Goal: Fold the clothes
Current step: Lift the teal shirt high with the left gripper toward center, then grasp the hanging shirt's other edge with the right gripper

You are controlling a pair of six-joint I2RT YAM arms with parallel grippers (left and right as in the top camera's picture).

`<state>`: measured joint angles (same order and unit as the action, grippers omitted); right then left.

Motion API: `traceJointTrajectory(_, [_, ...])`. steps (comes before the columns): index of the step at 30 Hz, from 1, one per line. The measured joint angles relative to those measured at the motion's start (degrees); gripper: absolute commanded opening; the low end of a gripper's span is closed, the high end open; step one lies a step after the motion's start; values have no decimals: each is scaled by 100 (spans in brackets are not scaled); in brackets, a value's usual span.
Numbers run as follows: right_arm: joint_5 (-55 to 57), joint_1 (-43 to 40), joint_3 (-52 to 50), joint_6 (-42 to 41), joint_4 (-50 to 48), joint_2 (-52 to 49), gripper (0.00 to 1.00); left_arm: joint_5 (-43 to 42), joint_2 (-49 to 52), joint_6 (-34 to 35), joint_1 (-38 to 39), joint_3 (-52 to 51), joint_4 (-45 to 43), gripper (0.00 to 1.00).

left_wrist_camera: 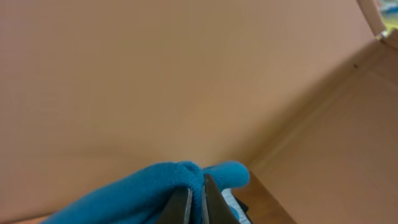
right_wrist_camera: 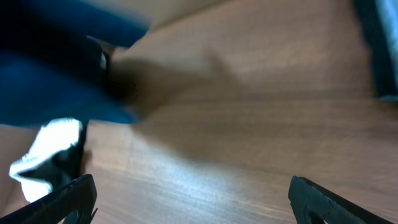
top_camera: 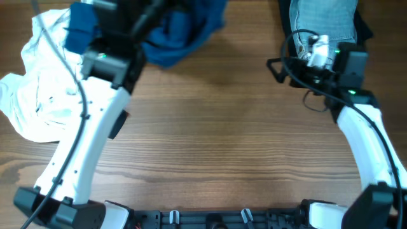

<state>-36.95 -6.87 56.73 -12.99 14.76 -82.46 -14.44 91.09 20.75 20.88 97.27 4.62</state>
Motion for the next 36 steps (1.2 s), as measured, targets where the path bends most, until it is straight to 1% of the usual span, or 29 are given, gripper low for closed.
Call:
traceJointTrajectory(5, [-376,-538,0,-26,50,704,100,474,55,-339,625,564,-184,4])
traceJointTrajectory(10, [-719,-750,0,-26,153,1329,100,824,4,-643,1113,1154,-787,4])
traceJointTrajectory(13, [-846,-758,0,-22,249,1676,100,898,-48,-699,1220,1224,-1005,4])
traceJointTrajectory(16, [-999,-758,0,39,291,2024,100,962,-66,-719,1239,1231,-931,4])
traceJointTrajectory(20, [-1545,-758,0,295,297,2465,99,1117,-59,-721,1239,1231,-778,4])
traceJointTrajectory(25, [-2396,-758,0,597,280,2594,100,1165,-59,-721,1239,1231,-758,4])
traceJointTrajectory(31, [-2874,-695,0,728,149,2573,99,1189,-55,-719,1239,1231,-651,4])
traceJointTrajectory(36, [-3010,-341,0,791,-181,2304,91,1228,-52,-719,1250,1231,-566,4])
